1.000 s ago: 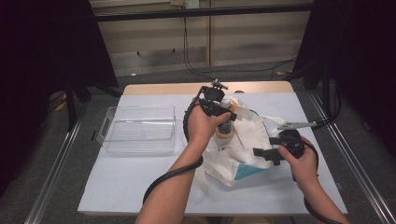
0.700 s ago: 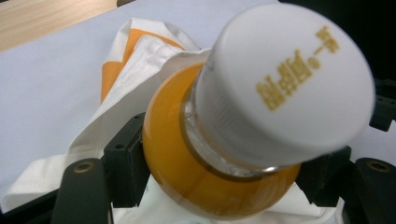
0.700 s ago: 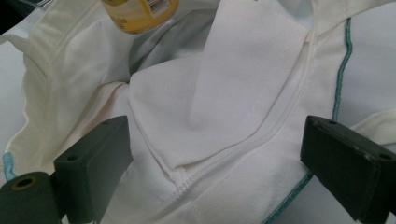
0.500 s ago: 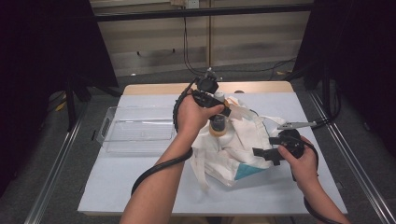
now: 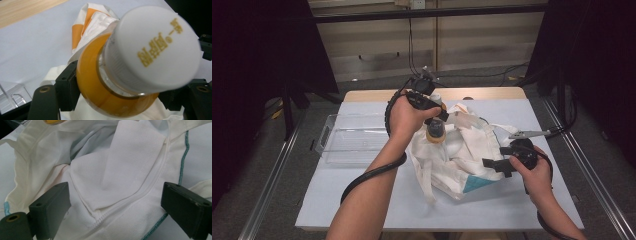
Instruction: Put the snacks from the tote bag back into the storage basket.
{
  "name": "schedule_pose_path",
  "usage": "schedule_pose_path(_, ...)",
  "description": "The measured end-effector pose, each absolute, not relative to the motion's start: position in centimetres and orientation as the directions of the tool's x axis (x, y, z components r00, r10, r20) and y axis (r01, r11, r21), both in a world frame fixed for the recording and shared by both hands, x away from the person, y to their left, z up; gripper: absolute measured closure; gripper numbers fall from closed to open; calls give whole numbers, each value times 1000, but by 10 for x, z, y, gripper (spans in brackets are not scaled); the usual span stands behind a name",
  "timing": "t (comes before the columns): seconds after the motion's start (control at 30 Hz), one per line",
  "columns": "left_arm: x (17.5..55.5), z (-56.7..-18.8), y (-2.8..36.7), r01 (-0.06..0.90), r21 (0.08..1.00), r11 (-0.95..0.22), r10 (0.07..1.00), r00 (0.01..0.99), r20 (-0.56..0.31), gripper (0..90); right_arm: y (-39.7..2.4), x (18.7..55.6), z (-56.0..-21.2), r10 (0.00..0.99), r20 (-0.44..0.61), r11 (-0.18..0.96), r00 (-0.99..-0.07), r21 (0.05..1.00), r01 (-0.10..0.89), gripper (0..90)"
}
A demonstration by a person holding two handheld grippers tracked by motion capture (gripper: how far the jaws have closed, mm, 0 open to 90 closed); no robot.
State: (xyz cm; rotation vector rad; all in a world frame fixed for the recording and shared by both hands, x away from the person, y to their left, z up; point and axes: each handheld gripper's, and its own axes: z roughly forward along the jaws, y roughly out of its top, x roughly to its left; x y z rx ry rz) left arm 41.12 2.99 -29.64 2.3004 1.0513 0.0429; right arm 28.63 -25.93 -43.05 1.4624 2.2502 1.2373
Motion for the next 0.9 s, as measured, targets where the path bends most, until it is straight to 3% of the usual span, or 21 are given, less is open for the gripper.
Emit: schedule_pose_path(0.9, 421, -274, 64, 700, 497, -513, 719, 667, -197, 298, -255, 287, -430, 818, 275, 175, -505, 717, 675, 83)
